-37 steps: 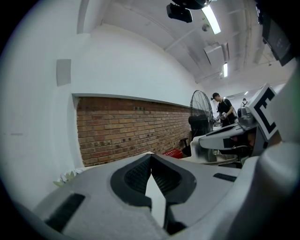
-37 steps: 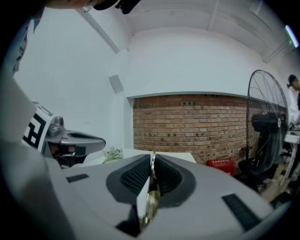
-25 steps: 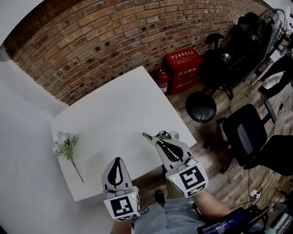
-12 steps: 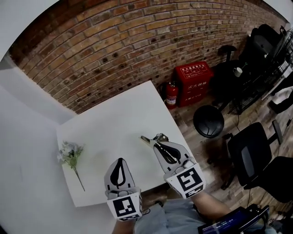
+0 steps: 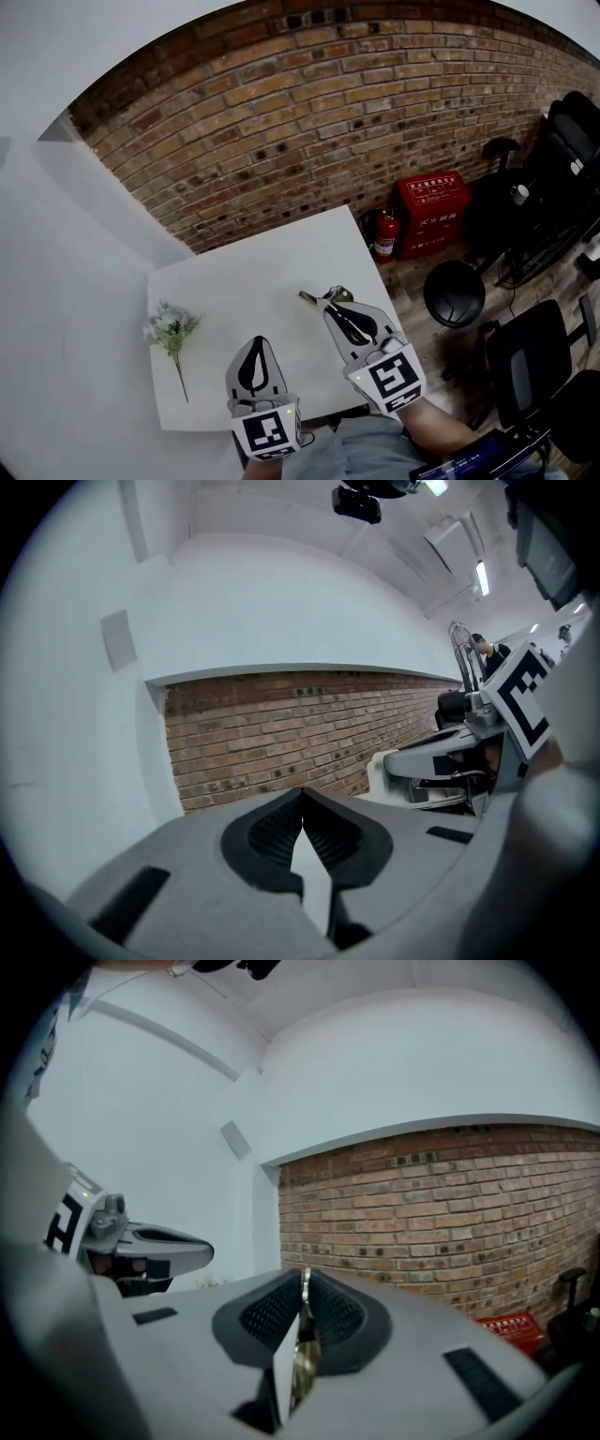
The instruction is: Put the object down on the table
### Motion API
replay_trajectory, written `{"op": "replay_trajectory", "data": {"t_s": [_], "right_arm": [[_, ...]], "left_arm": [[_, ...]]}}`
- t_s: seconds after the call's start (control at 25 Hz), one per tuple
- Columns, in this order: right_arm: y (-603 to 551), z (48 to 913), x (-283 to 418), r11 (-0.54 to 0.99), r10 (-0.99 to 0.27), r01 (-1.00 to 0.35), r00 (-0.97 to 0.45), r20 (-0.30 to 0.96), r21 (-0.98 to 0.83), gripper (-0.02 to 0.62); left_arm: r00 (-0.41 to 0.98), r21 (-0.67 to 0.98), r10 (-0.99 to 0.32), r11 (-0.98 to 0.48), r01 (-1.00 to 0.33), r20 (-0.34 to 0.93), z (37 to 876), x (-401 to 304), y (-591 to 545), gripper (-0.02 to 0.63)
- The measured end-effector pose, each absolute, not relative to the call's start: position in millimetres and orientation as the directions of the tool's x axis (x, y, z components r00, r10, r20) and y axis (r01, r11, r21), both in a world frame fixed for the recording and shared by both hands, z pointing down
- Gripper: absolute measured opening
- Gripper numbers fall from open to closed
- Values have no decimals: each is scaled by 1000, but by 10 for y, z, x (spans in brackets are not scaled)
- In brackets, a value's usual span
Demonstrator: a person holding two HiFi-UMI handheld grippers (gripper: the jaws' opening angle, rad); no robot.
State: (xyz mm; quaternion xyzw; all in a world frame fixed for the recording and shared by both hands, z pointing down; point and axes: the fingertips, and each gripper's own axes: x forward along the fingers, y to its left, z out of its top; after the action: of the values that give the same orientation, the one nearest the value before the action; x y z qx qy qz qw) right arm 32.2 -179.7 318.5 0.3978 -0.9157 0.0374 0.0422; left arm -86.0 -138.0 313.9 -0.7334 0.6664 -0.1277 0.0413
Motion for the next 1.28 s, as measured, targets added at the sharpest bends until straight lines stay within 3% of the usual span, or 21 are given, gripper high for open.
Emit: {"op": "replay_trajectory", "data": {"t_s": [0.48,1.28], "right_arm": [[-2168,3129,-101,699,-709,-715,-694,125,2,35],[-2499,4311,-323,657,-679,-748,-639,361,-89,37]], "left_arm": [[60,-207,-993,-81,-975,107,3083,-1283,-1738,9],[89,-91,-932,-129,-987,351,4005,-1602,-2079,9]]}}
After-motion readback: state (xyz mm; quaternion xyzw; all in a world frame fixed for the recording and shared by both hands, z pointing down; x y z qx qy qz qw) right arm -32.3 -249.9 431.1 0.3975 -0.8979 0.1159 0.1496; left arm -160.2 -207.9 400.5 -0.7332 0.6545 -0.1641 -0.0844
